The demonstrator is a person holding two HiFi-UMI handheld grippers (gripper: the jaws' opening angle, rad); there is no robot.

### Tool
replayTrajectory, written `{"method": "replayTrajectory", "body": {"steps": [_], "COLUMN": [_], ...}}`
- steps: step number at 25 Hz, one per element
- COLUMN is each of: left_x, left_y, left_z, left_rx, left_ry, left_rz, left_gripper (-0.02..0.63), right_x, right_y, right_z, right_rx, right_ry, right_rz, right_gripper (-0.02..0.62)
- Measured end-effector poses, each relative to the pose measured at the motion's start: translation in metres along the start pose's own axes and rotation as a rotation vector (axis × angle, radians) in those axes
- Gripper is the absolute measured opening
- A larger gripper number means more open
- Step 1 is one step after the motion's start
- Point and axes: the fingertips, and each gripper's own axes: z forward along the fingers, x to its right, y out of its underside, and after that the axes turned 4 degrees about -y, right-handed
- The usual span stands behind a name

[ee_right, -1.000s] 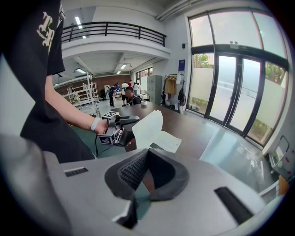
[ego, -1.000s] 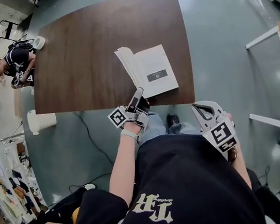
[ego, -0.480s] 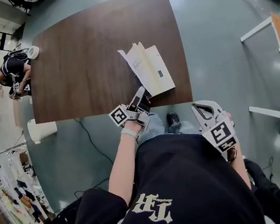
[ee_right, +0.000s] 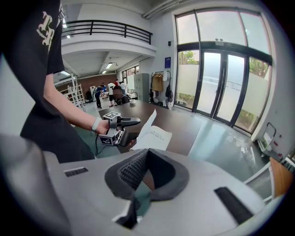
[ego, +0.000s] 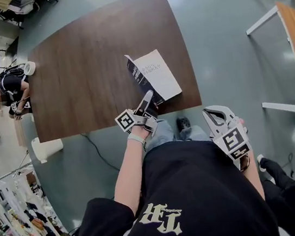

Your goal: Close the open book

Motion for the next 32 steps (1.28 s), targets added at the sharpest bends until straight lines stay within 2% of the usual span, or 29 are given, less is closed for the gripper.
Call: {"method": "replayTrajectory", "body": {"steps": [11,17,21,24,32], "left_x": [-0.018,-0.039,-0.058,-0.068,-0.092], "left_y": [-0.002,-0.002,0.0,0.007,0.021], "left_z": [0.015,0.026,0.034,0.04,0.052], "left_rx": [-0.112,-0.148,-0.179,-0.208,-0.323], "left_ry": [-0.054,-0.11,-0.205,-0.278,-0.344], "left_rz": [-0.012,0.009,0.078,0.096,0.087], "left_gripper": [0.385,0.385,0.385,0.381,0.255], "right_x": [-0.002,-0.005,-0.008,-0.008,-0.011], "right_y": [-0.001,-0.003,-0.006,-0.007,-0.014], "right_z": [0.004,0.007,0.011,0.013,0.032], "right_rx": [-0.007,-0.016,-0.028,-0.038,-0.081], "right_ry": [0.053,0.073,0.071,0.066,0.037], "right_rz": [0.06,0.084,0.086,0.085,0.04], "right_gripper": [-0.014,-0.012,-0.012,-0.014,-0.014]}}
